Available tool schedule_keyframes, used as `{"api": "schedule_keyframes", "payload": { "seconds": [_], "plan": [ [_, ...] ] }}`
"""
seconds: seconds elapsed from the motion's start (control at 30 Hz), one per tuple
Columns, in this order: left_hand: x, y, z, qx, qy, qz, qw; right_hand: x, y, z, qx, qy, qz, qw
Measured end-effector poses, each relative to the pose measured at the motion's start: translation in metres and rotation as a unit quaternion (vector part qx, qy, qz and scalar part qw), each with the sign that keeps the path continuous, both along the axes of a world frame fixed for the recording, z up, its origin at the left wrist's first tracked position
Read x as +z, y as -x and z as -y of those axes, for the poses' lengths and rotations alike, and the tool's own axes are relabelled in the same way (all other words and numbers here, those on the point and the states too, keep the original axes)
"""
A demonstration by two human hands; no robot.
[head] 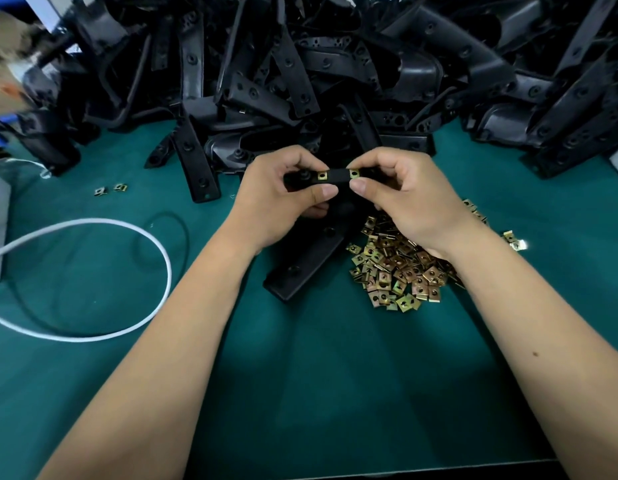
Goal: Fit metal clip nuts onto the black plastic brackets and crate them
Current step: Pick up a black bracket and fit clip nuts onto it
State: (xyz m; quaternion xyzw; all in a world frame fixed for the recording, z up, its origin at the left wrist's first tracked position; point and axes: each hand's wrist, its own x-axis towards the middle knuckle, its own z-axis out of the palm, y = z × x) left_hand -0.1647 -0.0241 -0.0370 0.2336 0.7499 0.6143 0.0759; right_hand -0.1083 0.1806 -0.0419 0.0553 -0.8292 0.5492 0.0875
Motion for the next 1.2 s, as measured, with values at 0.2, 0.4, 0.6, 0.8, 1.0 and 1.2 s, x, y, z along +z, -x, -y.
{"api": "schedule_keyframes", "payload": {
  "seconds": [0.2,0.4,0.6,0.8,1.0,1.2],
  "plan": [
    [0.003,-0.003,0.002,-0.01,0.014,0.007,1.0,0.005,-0.004,0.003,-0.009,-0.085,-0.051,0.995],
    [0.011,-0.011,-0.001,-0.019,0.014,0.009,1.0,0.012,-0.01,-0.002,-0.007,-0.075,-0.068,0.995],
    [0.041,-0.031,-0.045,-0.039,-0.029,0.011,0.999,0.04,-0.041,-0.028,-0.073,-0.007,-0.057,0.996],
    [0.085,-0.096,-0.183,-0.184,-0.057,-0.029,0.981,0.075,-0.128,-0.094,-0.344,0.111,-0.212,0.908],
    [0.072,-0.229,-0.327,-0.341,0.102,-0.26,0.898,0.033,-0.29,-0.185,-0.537,0.238,-0.216,0.78],
    [-0.024,-0.326,-0.385,-0.527,0.29,-0.326,0.729,-0.109,-0.406,-0.221,-0.669,0.312,0.0,0.674]
  ]
}}
